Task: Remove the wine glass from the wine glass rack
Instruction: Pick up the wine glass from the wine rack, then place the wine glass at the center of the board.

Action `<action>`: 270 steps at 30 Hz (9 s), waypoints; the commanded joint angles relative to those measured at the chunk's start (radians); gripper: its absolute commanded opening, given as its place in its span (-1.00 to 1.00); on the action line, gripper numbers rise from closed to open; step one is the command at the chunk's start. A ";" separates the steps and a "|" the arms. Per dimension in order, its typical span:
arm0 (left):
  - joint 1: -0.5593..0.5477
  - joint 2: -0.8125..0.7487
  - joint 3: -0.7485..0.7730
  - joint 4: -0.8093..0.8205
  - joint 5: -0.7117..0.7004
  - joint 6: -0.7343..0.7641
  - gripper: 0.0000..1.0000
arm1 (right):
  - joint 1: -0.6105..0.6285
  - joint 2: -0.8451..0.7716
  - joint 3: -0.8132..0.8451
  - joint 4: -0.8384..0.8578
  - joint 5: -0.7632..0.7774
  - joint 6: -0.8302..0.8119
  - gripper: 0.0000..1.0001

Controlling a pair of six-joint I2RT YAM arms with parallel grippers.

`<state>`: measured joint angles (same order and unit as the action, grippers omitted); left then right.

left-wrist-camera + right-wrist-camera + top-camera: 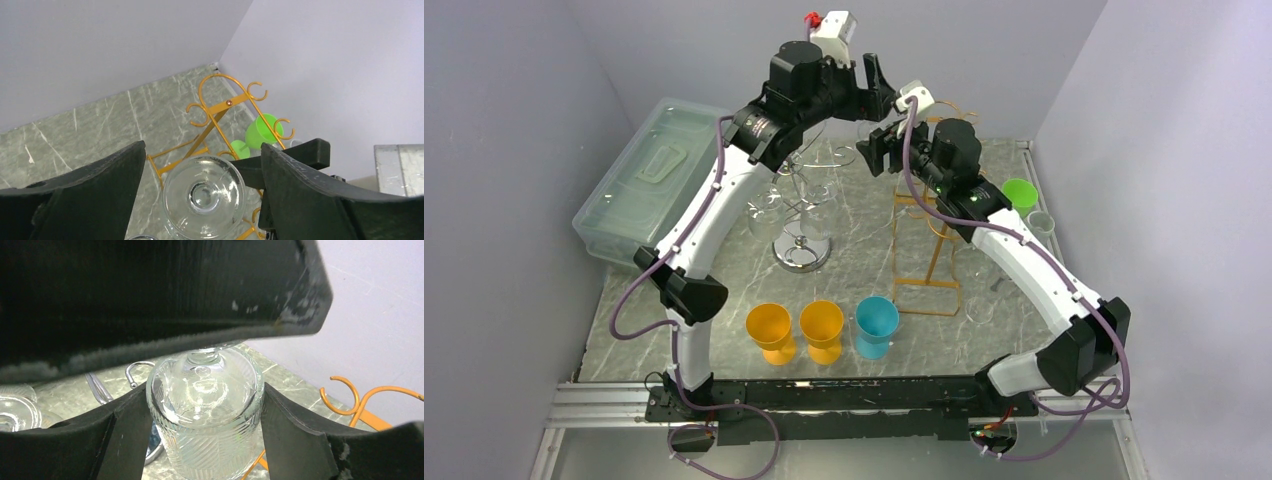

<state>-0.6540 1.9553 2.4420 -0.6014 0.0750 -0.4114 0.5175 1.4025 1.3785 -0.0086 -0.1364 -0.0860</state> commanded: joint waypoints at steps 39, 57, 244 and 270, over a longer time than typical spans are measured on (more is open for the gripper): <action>0.001 -0.820 -0.948 0.667 0.030 0.339 0.86 | 0.006 -0.003 0.382 -0.089 -0.035 0.742 -0.65; 0.001 -1.120 -1.371 0.865 -0.055 0.567 0.64 | 0.148 0.065 0.373 0.112 -0.059 1.050 -0.67; 0.601 -0.670 -1.278 -0.554 -0.166 -0.036 -1.00 | 0.319 -0.018 0.351 -0.639 0.190 0.407 0.99; 0.611 -0.593 -1.353 -0.421 -0.219 -0.073 -0.78 | 0.322 0.005 0.343 -0.651 0.179 0.411 0.99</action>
<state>-0.0536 1.3678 1.0943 -1.0378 -0.1387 -0.4580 0.8333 1.4040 1.7153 -0.6632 0.0463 0.3340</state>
